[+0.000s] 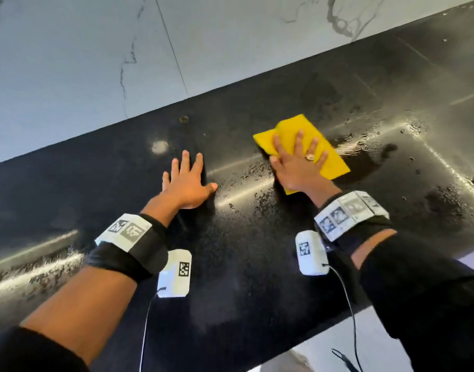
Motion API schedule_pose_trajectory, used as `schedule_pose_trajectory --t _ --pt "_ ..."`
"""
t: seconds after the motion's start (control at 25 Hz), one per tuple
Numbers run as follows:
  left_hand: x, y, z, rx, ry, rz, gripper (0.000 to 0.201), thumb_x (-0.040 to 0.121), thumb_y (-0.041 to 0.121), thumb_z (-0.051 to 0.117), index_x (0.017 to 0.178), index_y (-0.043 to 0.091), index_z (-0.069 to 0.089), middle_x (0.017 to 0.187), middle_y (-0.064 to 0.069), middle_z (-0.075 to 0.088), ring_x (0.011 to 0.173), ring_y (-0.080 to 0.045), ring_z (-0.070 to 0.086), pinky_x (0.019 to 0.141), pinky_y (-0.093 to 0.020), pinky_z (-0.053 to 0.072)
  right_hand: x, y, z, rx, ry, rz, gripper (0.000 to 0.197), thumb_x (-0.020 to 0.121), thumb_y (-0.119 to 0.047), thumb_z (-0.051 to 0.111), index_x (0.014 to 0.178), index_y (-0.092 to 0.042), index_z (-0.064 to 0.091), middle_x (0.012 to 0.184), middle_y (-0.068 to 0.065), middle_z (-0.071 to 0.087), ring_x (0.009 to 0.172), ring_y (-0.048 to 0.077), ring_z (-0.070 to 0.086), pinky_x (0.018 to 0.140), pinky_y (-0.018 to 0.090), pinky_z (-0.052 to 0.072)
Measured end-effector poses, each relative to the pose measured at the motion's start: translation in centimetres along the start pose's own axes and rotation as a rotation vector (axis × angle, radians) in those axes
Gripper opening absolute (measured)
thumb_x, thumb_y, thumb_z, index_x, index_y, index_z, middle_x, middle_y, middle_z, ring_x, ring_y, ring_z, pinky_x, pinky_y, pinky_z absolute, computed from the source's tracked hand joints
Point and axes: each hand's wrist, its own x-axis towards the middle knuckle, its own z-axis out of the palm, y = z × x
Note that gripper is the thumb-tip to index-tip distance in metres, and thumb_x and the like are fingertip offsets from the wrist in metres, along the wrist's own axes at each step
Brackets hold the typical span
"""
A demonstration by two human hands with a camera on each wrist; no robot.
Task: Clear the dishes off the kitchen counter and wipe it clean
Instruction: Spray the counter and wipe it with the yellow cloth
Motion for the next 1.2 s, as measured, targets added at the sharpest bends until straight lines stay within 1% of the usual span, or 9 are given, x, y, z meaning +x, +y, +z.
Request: schedule_pose_trajectory --t 0.12,0.24,0.32,0.44,0.52,0.72,0.88,1.08,1.2 --pt "-3.0 -0.5 0.9 0.041 -0.055 0.025 0.093 0.093 0.052 0.055 0.156 0.026 -0.008 0.162 -0.004 -0.022 0.15 -0.03 -0.012 0.12 -0.053 0.005 -6.0 -4.9 3.7 -0.098 -0.106 -0.328 0.056 0.103 -0.05 0.023 0.149 -0.05 -0.009 0.158 0.003 -0.031 0.142 0.041 -0.03 0.109 0.063 -0.016" --pt "-7.1 -0.3 2.3 0.111 -0.142 0.084 0.106 0.087 0.058 0.06 0.155 0.023 -0.012 0.161 -0.004 -0.025 0.15 -0.031 -0.013 0.119 -0.053 0.008 -12.5 -2.1 5.3 -0.18 -0.085 -0.502 0.054 0.1 -0.056 0.018 0.148 -0.054 -0.005 0.159 -0.01 -0.025 0.146 0.028 -0.025 0.113 0.056 -0.015" --pt "-10.0 0.1 3.8 0.166 -0.224 0.146 0.109 0.086 0.062 0.059 0.154 0.024 -0.017 0.159 -0.003 -0.03 0.149 -0.031 -0.017 0.12 -0.053 0.006 -13.7 3.1 4.3 -0.151 -0.046 -0.416 0.053 0.1 -0.056 0.02 0.148 -0.055 -0.002 0.16 -0.016 -0.018 0.149 0.022 -0.017 0.116 0.054 -0.01" --pt "-15.5 0.9 7.0 0.2 -0.305 0.247 0.111 0.085 0.064 0.058 0.153 0.025 -0.021 0.157 -0.002 -0.034 0.147 -0.029 -0.023 0.121 -0.052 0.002 -15.2 10.0 2.7 0.007 0.057 -0.011 0.053 0.101 -0.051 0.026 0.15 -0.052 0.006 0.163 -0.012 -0.01 0.151 0.026 -0.008 0.117 0.058 -0.003" --pt "-18.4 1.3 9.6 0.203 -0.283 0.274 0.114 0.084 0.066 0.059 0.152 0.025 -0.024 0.156 -0.002 -0.037 0.146 -0.029 -0.026 0.121 -0.051 -0.002 -16.9 9.9 4.1 0.038 0.164 0.114 0.053 0.101 -0.051 0.026 0.152 -0.048 0.01 0.164 -0.005 -0.006 0.15 0.033 -0.006 0.115 0.063 -0.001" --pt "-23.6 1.4 14.8 0.202 -0.19 0.285 0.133 0.07 0.077 0.063 0.15 0.019 -0.027 0.152 -0.005 -0.042 0.142 -0.029 -0.035 0.118 -0.053 -0.013 -27.9 1.8 13.7 -0.163 0.193 -0.416 0.055 0.098 -0.055 0.012 0.152 -0.046 0.011 0.164 -0.004 0.001 0.15 0.032 -0.004 0.115 0.059 -0.003" --pt "-25.6 0.7 16.2 0.216 -0.136 0.273 0.139 0.068 0.076 0.066 0.148 0.015 -0.031 0.151 -0.004 -0.044 0.141 -0.028 -0.036 0.118 -0.054 -0.013 -28.9 7.1 12.5 -0.266 0.26 -0.657 0.049 0.102 -0.051 0.02 0.151 -0.046 0.019 0.162 -0.011 0.014 0.151 0.021 0.011 0.118 0.047 0.007" --pt "-26.9 0.3 16.3 0.209 -0.131 0.277 0.137 0.07 0.073 0.066 0.14 0.019 -0.038 0.147 -0.004 -0.046 0.141 -0.028 -0.036 0.117 -0.053 -0.015 -25.8 14.3 9.1 -0.302 0.302 -0.521 0.049 0.103 -0.052 0.016 0.152 -0.045 0.018 0.162 -0.009 0.019 0.15 0.02 0.016 0.118 0.045 0.014" --pt "-27.4 0.2 16.9 0.185 -0.092 0.267 0.136 0.07 0.074 0.065 0.137 0.019 -0.04 0.147 -0.004 -0.046 0.14 -0.028 -0.038 0.115 -0.051 -0.02 -26.2 13.5 9.7 -0.235 0.39 -0.367 0.049 0.103 -0.05 0.017 0.151 -0.043 0.023 0.161 -0.003 0.022 0.149 0.027 0.018 0.117 0.052 0.014"
